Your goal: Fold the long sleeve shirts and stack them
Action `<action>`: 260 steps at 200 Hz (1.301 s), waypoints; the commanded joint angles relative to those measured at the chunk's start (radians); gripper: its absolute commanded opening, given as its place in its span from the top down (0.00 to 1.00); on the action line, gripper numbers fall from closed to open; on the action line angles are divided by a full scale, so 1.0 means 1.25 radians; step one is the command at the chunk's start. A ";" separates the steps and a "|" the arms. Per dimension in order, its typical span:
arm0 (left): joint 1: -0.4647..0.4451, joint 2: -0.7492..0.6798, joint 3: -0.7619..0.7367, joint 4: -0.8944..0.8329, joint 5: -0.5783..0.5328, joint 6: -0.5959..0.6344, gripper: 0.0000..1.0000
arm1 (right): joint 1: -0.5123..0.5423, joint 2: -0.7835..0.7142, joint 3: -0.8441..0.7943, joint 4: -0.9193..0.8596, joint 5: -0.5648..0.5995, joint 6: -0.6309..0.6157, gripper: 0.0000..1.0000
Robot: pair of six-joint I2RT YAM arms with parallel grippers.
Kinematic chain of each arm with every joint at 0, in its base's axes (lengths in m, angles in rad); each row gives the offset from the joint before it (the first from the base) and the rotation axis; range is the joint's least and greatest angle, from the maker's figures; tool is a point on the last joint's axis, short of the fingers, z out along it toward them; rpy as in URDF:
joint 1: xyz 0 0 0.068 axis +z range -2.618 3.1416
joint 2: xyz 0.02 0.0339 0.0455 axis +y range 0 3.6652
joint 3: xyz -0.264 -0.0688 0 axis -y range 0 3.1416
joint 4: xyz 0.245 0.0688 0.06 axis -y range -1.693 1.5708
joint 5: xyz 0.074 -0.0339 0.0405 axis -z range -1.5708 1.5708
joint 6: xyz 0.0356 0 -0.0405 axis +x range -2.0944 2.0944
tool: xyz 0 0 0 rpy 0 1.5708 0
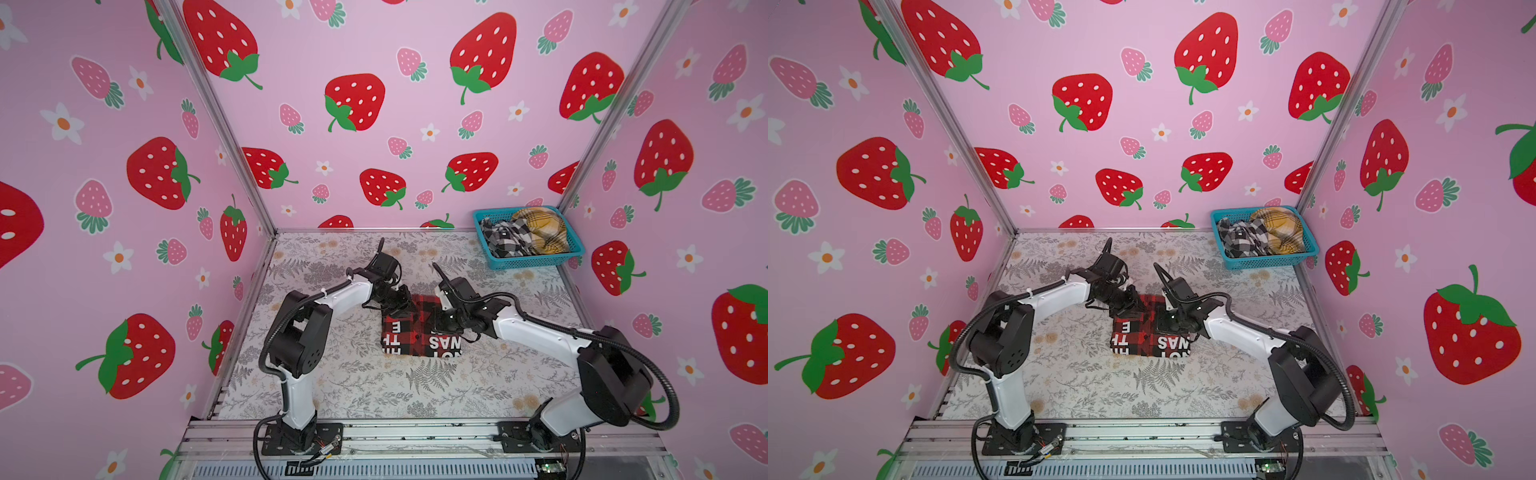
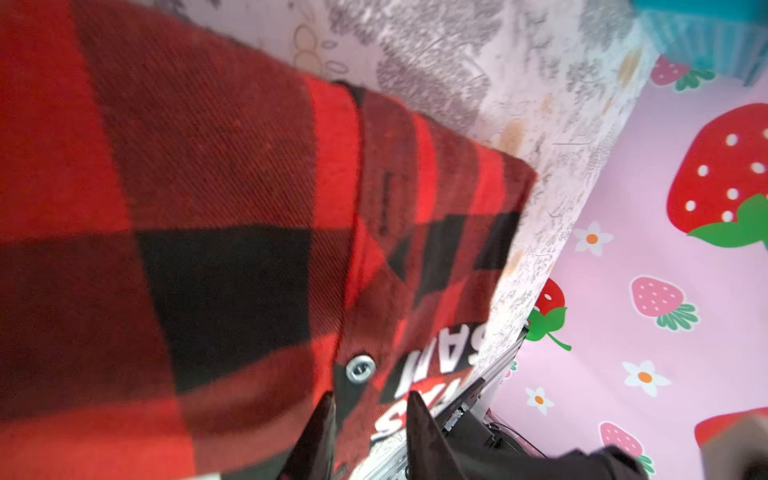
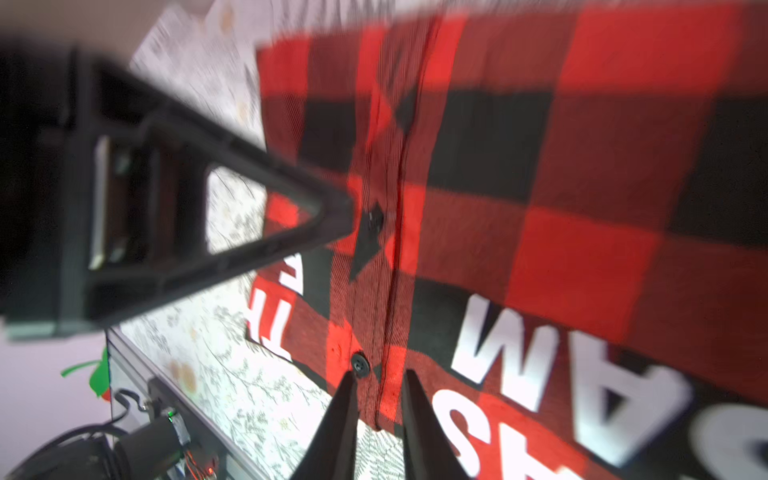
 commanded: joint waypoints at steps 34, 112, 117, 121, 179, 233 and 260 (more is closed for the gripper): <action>0.051 -0.279 -0.073 -0.114 -0.201 0.161 0.56 | -0.070 -0.012 -0.009 -0.051 0.029 -0.047 0.77; 0.254 -0.354 -0.373 0.054 0.003 0.043 0.49 | -0.185 -0.013 -0.096 -0.024 -0.024 -0.106 0.76; 0.254 -0.344 -0.383 0.066 0.010 0.038 0.49 | -0.189 -0.015 -0.098 -0.026 -0.023 -0.107 0.75; 0.254 -0.337 -0.390 0.077 0.017 0.034 0.49 | -0.191 -0.016 -0.101 -0.027 -0.023 -0.109 0.74; 0.270 -0.297 -0.450 0.188 0.044 0.012 0.45 | -0.204 -0.017 -0.112 -0.030 -0.018 -0.100 0.58; 0.282 -0.285 -0.460 0.187 0.030 0.005 0.37 | -0.206 -0.005 -0.086 -0.042 -0.015 -0.105 0.55; 0.291 -0.283 -0.468 0.180 0.033 0.008 0.34 | -0.206 -0.001 -0.082 -0.044 -0.014 -0.107 0.55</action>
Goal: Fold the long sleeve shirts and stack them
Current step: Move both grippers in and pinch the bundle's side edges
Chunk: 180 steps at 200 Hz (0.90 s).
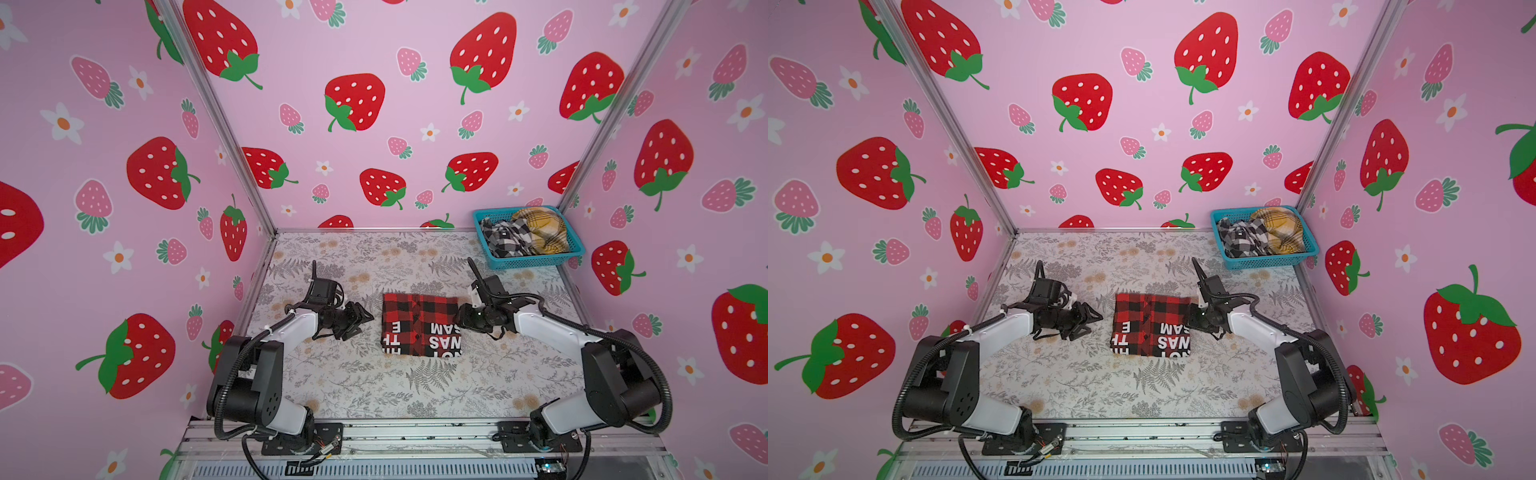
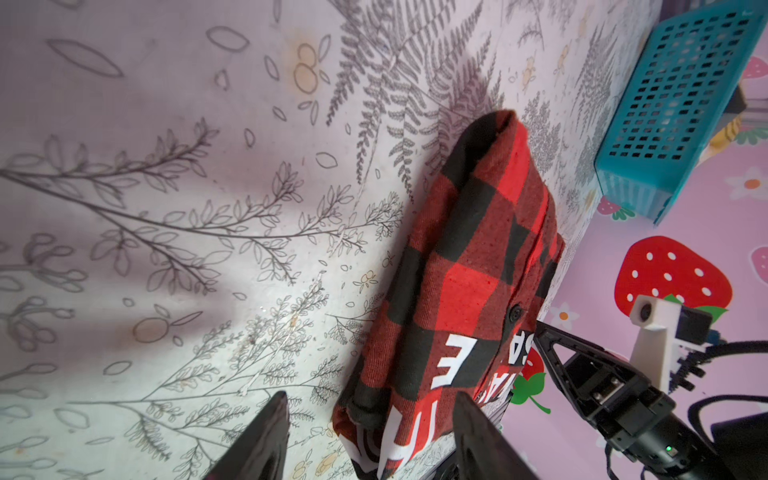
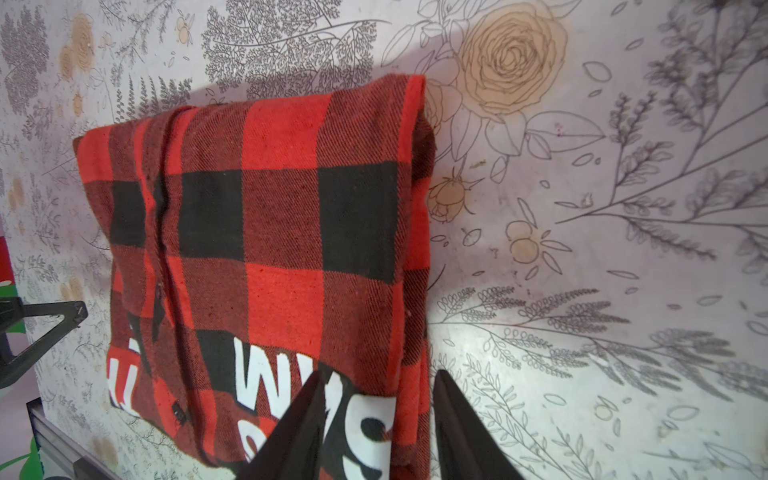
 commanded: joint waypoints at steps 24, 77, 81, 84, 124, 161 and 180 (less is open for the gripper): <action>0.011 0.003 -0.019 0.006 0.011 -0.006 0.32 | -0.005 0.012 0.013 -0.019 0.005 -0.011 0.55; 0.012 0.004 -0.051 0.012 0.005 -0.008 0.25 | -0.007 0.010 0.013 -0.019 0.004 -0.027 0.55; 0.011 0.004 -0.055 0.015 0.005 -0.010 0.25 | -0.008 0.010 0.013 -0.019 0.003 -0.027 0.55; 0.011 0.004 -0.059 0.018 0.005 -0.012 0.25 | -0.008 0.010 0.012 -0.019 0.003 -0.027 0.56; 0.011 -0.020 -0.086 0.024 0.007 -0.024 0.25 | -0.010 0.001 0.003 -0.018 0.001 -0.023 0.55; 0.011 -0.050 -0.108 0.040 0.014 -0.026 0.22 | -0.010 -0.010 -0.003 -0.017 0.003 -0.024 0.55; 0.012 -0.038 -0.141 0.110 0.030 -0.066 0.20 | -0.010 -0.007 -0.004 -0.019 0.005 -0.028 0.56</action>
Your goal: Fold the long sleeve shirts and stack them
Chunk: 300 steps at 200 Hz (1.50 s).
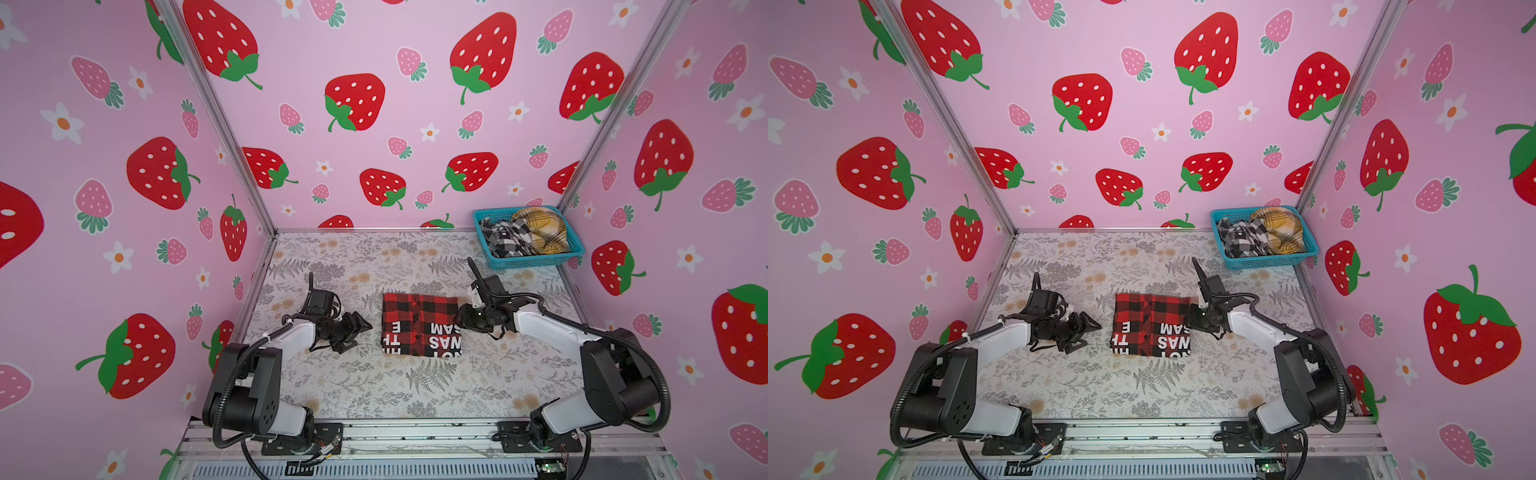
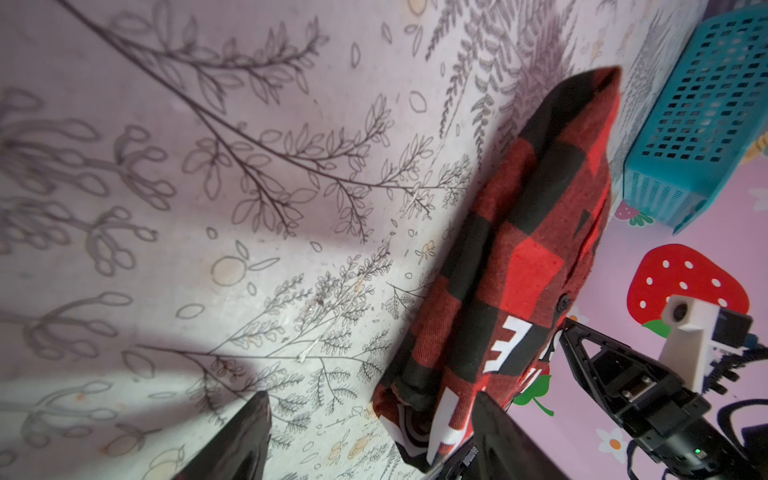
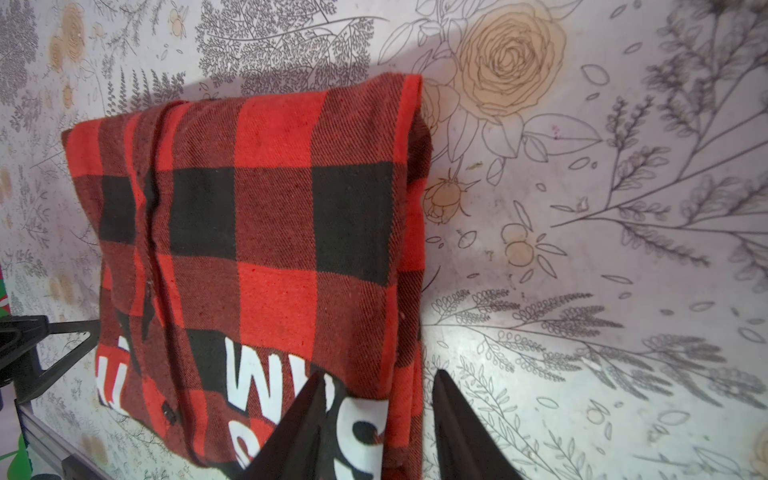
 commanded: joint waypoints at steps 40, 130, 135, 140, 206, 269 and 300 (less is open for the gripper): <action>-0.011 0.050 -0.075 0.261 0.078 -0.136 0.18 | -0.004 -0.002 -0.011 -0.009 -0.001 -0.006 0.56; -0.080 0.248 0.034 0.307 0.047 -0.168 0.21 | -0.004 0.091 -0.002 0.006 0.024 -0.007 0.60; -0.081 0.253 0.038 0.299 0.045 -0.167 0.21 | -0.004 0.096 -0.001 0.007 0.025 -0.007 0.60; -0.081 0.256 0.041 0.289 0.042 -0.162 0.21 | -0.004 0.098 -0.001 0.008 0.025 -0.007 0.61; -0.098 0.328 0.094 0.186 0.018 -0.116 0.23 | -0.004 0.132 -0.010 0.015 0.021 0.006 0.65; -0.127 0.368 0.107 0.228 0.052 -0.145 0.26 | -0.004 0.156 -0.009 0.023 0.004 0.011 0.68; -0.130 0.392 0.064 0.391 0.103 -0.233 0.28 | -0.004 0.165 -0.014 0.032 0.001 0.012 0.69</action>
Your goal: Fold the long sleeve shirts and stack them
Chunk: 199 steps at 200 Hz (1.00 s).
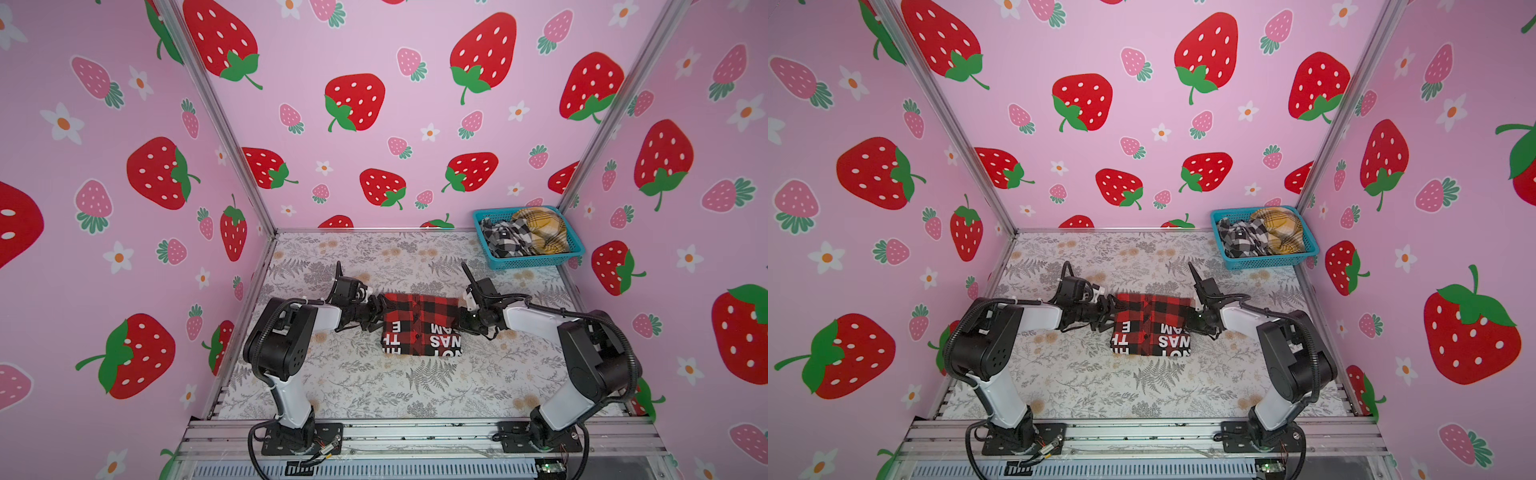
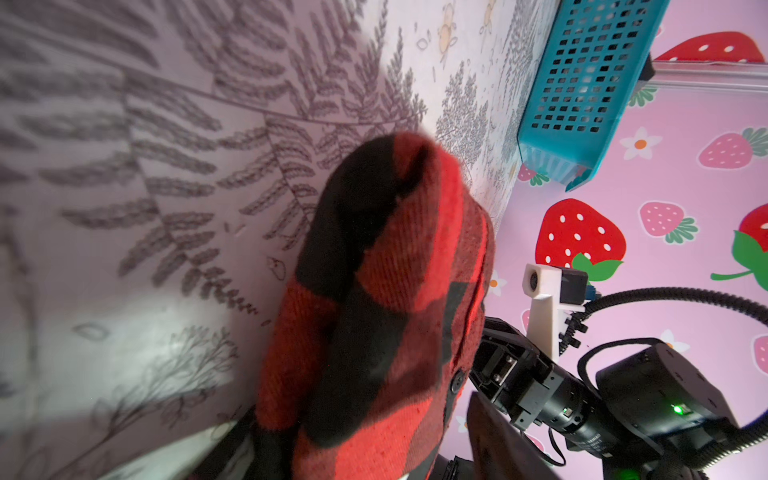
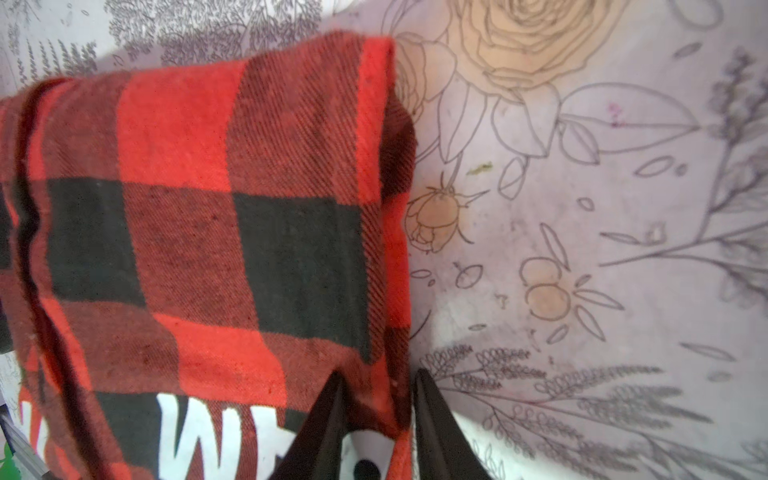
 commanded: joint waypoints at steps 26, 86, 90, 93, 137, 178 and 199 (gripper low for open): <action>-0.019 0.086 -0.070 0.031 -0.028 -0.079 0.29 | -0.004 0.051 -0.013 -0.029 0.007 0.009 0.69; -0.032 0.088 -0.067 0.110 0.003 -0.089 0.31 | -0.004 0.054 -0.005 -0.023 -0.007 0.011 0.69; -0.034 0.089 -0.067 0.114 0.004 -0.090 0.31 | -0.004 0.054 -0.003 -0.024 -0.008 0.010 0.69; -0.035 0.090 -0.066 0.116 0.005 -0.090 0.31 | -0.004 0.054 -0.003 -0.025 -0.009 0.009 0.69; -0.040 0.100 -0.058 0.141 0.020 -0.097 0.38 | -0.004 0.056 0.000 -0.023 -0.011 0.011 0.70; -0.042 0.107 -0.062 0.186 0.034 -0.118 0.45 | -0.004 0.052 0.001 -0.024 -0.010 0.011 0.70; -0.046 0.107 -0.062 0.192 0.036 -0.120 0.47 | -0.004 0.052 0.003 -0.026 -0.011 0.010 0.70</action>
